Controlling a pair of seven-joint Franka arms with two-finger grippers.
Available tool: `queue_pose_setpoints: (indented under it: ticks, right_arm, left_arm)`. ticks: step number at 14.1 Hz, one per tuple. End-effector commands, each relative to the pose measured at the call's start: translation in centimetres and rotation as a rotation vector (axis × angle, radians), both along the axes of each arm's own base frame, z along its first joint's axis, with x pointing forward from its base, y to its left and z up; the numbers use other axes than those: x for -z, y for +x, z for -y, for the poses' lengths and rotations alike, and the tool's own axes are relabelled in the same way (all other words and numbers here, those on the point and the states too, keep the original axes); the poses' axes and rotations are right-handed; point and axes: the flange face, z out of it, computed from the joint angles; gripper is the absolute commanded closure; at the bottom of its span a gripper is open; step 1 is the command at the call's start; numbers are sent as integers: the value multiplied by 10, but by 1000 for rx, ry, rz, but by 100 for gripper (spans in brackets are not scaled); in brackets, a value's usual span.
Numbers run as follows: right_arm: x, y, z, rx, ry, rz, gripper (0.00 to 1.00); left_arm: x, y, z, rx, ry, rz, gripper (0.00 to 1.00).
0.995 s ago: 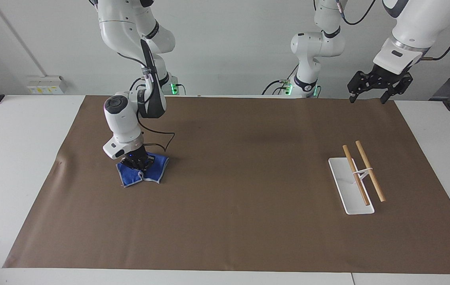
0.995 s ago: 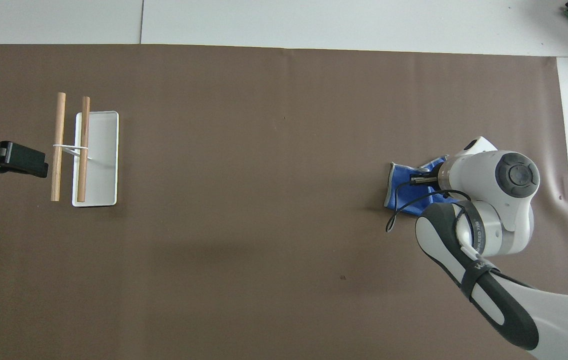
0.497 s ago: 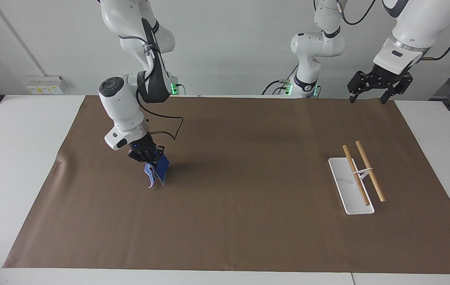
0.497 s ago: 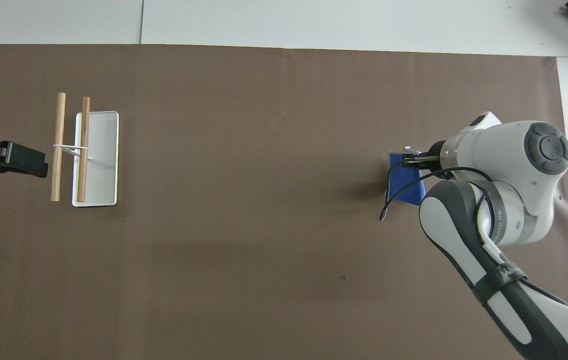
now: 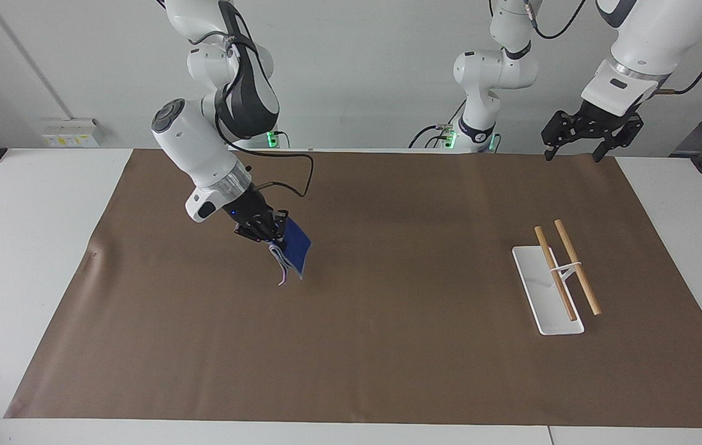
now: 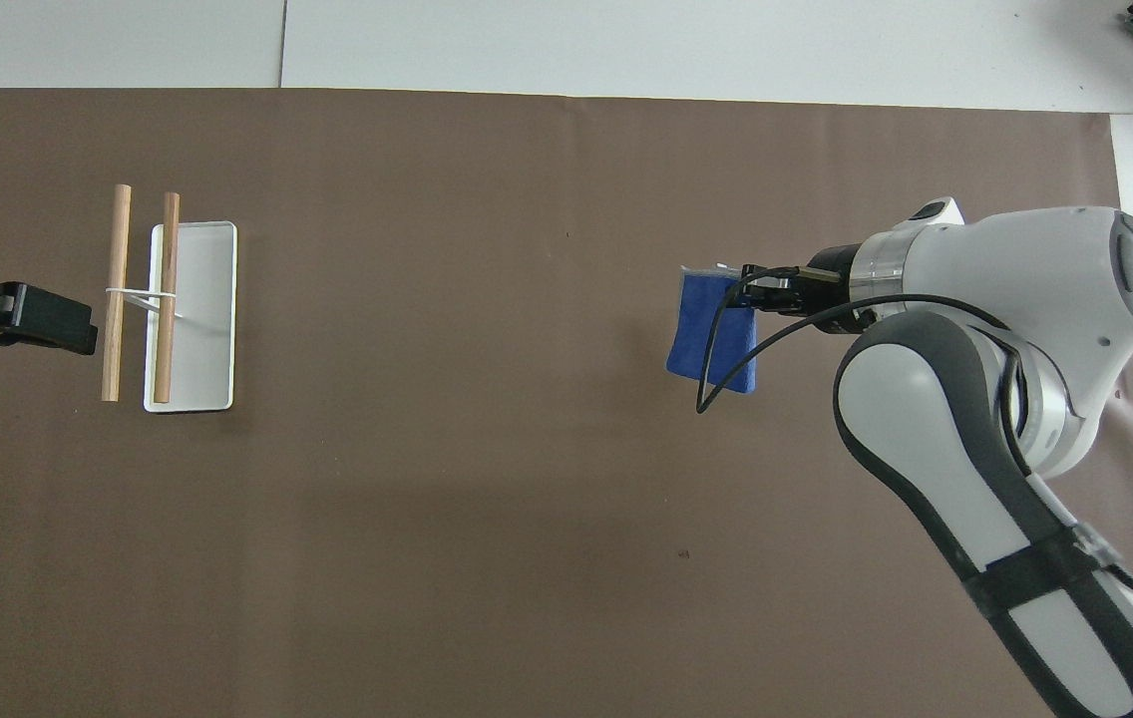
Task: Right arm passes towel to left arm to hang
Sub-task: 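Lift the towel with the right gripper while the left gripper approaches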
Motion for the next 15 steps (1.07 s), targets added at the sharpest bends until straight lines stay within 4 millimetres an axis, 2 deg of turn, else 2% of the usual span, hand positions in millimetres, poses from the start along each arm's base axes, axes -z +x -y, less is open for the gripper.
queue_pose_setpoints:
  ticks: [1, 4, 6, 7, 9, 10, 11, 15]
  right_arm:
    - [-12, -3, -20, 51, 198, -39, 100]
    - [-22, -10, -44, 123, 399, -88, 100]
    - [-27, -11, -55, 186, 548, -130, 100]
    - [-28, -15, -70, 207, 616, -153, 100]
    - [-27, -19, -87, 294, 765, -205, 100]
    - [-27, -24, -102, 306, 794, -220, 100]
    - [-25, -26, -108, 315, 797, -224, 100]
    - [-22, -33, -125, 334, 829, -268, 100]
  left_arm:
    - [-2, -8, 1, 2, -2, -3, 0]
    - [6, -7, 14, -10, -40, 44, 0]
    - [24, -13, 24, -78, -132, 75, 0]
    - [35, -18, 31, -133, -172, 82, 0]
    - [48, -32, 67, -253, -251, 88, 0]
    - [53, -39, 83, -335, -298, 89, 0]
    - [59, -44, 96, -410, -354, 87, 0]
    - [71, -52, 133, -705, -528, 51, 0]
